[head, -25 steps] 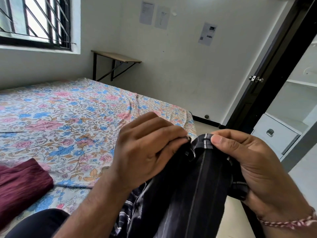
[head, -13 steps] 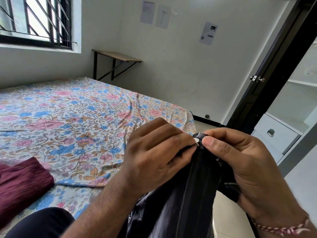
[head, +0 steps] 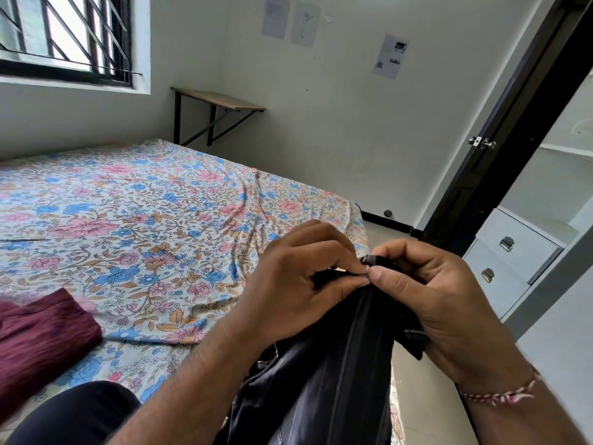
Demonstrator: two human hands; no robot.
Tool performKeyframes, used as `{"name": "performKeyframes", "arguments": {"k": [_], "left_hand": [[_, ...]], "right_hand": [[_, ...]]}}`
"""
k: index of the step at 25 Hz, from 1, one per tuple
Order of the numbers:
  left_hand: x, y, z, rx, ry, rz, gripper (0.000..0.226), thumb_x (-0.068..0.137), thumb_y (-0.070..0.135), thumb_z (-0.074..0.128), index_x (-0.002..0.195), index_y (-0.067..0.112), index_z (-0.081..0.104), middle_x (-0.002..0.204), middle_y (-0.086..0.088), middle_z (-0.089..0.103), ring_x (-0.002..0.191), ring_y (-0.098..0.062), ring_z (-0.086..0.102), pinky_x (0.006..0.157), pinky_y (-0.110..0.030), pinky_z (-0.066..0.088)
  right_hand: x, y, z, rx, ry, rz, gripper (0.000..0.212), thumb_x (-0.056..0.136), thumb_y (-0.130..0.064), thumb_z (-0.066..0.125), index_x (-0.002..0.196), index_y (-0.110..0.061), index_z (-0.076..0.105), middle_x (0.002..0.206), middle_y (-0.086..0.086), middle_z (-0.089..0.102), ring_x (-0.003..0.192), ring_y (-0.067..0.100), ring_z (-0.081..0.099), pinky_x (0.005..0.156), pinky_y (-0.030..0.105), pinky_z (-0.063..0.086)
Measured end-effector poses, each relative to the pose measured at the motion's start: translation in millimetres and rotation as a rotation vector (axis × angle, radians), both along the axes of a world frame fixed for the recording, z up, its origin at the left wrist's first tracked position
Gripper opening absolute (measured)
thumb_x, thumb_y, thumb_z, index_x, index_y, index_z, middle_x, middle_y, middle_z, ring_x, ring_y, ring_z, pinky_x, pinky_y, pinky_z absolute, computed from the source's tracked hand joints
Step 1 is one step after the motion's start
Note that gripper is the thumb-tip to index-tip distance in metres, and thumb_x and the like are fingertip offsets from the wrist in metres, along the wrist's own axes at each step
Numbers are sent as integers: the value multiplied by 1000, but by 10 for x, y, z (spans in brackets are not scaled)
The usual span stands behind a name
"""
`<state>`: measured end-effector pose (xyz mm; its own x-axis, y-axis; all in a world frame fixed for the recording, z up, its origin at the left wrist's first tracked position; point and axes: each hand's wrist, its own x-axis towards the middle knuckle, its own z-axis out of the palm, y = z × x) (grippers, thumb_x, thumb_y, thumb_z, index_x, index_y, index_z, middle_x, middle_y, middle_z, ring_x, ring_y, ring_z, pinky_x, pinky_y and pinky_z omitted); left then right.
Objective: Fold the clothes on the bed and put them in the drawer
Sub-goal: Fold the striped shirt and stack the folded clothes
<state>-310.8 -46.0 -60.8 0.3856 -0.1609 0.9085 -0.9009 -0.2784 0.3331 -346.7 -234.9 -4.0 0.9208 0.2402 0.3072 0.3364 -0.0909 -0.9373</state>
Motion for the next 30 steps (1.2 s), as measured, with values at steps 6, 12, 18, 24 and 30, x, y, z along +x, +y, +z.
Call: {"name": "performKeyframes", "arguments": {"k": [6, 12, 18, 24, 30], "left_hand": [[28, 35, -36, -30, 203, -157, 19, 81, 14, 88, 92, 7, 75, 93, 2, 72, 86, -13, 69, 78, -24, 53], [72, -4, -89, -35, 300, -150, 20, 81, 23, 89, 97, 15, 80, 89, 8, 73, 84, -15, 70, 75, -31, 55], [90, 11, -112, -49, 303, -19, 12, 82, 20, 88, 84, 17, 77, 79, 13, 69, 75, -8, 67, 69, -18, 49], [78, 7, -105, 114, 59, 226, 7, 90, 22, 76, 89, 16, 72, 85, 9, 65, 77, -10, 61, 67, -31, 51], [134, 172, -121, 250, 5, 436, 18, 96, 44, 71, 92, 27, 77, 87, 13, 72, 73, -12, 69, 62, -33, 55]], "right_hand": [[87, -86, -15, -187, -131, 72, 10, 82, -9, 81, 87, -13, 73, 79, 12, 68, 73, 22, 65, 65, 30, 56], [134, -142, -29, -271, -216, 71, 13, 87, -2, 76, 85, -14, 72, 77, 8, 69, 71, 19, 66, 64, 28, 56], [98, -127, -105, -378, -366, -132, 14, 84, -7, 81, 82, -20, 77, 79, -3, 74, 72, 11, 70, 61, 18, 55], [22, -27, -341, -391, -564, -268, 15, 86, -6, 79, 85, -20, 74, 103, -16, 75, 102, 6, 71, 72, 21, 59], [127, -87, -567, -316, -234, -332, 20, 93, -5, 72, 92, -24, 76, 83, -8, 78, 78, 8, 74, 71, 29, 62]]}}
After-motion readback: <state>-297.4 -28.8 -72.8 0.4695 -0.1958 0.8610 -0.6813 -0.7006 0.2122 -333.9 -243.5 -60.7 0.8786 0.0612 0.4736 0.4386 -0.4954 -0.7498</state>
